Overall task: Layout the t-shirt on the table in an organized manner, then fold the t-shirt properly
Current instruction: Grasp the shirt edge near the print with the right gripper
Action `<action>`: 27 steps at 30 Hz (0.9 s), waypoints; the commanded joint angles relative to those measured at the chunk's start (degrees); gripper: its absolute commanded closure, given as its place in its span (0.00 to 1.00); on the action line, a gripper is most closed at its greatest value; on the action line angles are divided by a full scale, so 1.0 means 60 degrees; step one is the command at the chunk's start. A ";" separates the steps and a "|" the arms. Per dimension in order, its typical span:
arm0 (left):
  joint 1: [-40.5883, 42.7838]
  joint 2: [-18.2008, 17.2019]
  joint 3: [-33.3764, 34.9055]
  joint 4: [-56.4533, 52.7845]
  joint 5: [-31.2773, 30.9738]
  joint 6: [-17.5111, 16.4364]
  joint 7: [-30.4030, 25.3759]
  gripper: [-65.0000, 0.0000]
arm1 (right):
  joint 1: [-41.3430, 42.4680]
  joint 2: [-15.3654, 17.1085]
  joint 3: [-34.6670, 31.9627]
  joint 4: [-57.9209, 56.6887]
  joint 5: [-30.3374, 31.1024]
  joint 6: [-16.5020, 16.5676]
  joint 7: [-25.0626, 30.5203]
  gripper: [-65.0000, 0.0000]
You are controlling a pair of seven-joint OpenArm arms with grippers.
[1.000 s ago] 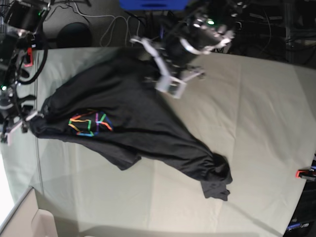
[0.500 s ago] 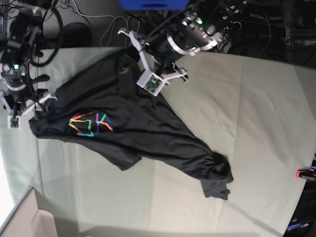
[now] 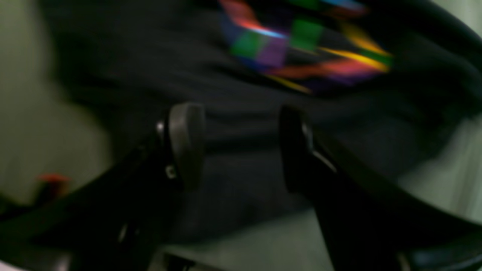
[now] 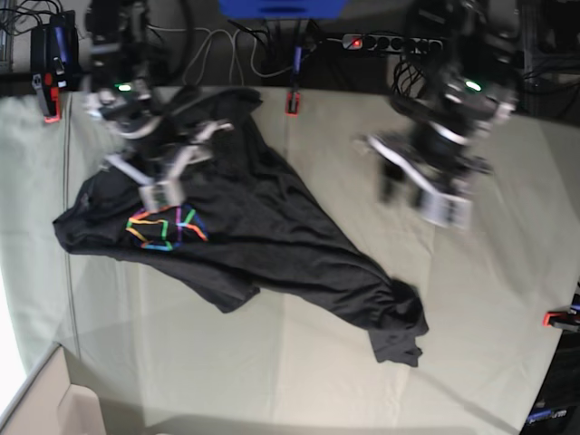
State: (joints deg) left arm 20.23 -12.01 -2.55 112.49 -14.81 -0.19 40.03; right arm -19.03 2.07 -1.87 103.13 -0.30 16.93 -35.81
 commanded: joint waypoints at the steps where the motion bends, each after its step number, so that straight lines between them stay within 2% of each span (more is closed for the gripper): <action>1: -0.0023 0.0046 -0.0594 0.0131 -0.0045 -0.0006 -0.0130 0.57 | 0.0058 0.0015 -0.0341 0.0167 0.0057 0.0028 0.0218 0.51; 4: -0.0067 0.0295 -0.2059 -0.0308 -0.0045 -0.0020 -0.0174 0.57 | 0.0219 0.0000 -0.1425 -0.0273 0.0057 -0.0016 0.0276 0.51; 7: -0.0258 0.0339 -0.3055 -0.0938 -0.0059 -0.0020 -0.0188 0.57 | 0.0805 -0.0117 -0.2128 -0.1269 0.0057 -0.0045 0.0276 0.51; 9: -0.0331 0.0339 -0.3510 -0.1334 -0.0059 -0.0020 -0.0188 0.51 | 0.1098 -0.0322 -0.2172 -0.1841 0.0057 -0.0103 0.0276 0.51; 12: -0.0302 0.0339 -0.4037 -0.1744 -0.0059 -0.0020 -0.0174 0.37 | 0.1406 -0.0396 -0.2187 -0.2339 0.0042 -0.0763 0.0291 0.51; 15: -0.0287 0.0309 -0.4213 -0.2008 -0.0059 -0.0020 -0.0174 0.29 | 0.1625 -0.0396 -0.2201 -0.2456 0.0057 -0.1070 0.0291 0.51; 23: -0.0346 0.0295 -0.4169 -0.2286 -0.0059 -0.0020 -0.0174 0.29 | 0.1581 -0.0381 -0.2201 -0.2837 0.0057 -0.1070 0.0291 0.53; 25: -0.0360 0.0324 -0.4169 -0.2286 -0.0059 -0.0020 -0.0174 0.29 | 0.1479 -0.0381 -0.2216 -0.2837 0.0057 -0.1056 0.0291 0.60; 27: -0.0507 0.0339 -0.4154 -0.2286 -0.0059 -0.0020 -0.0174 0.29 | 0.1274 -0.0366 -0.2216 -0.2778 0.0057 -0.1056 0.0291 0.73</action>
State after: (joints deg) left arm 17.82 -9.37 -27.29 97.86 -15.14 -0.21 40.10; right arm -11.35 0.01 -14.98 85.45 -0.38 10.63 -34.79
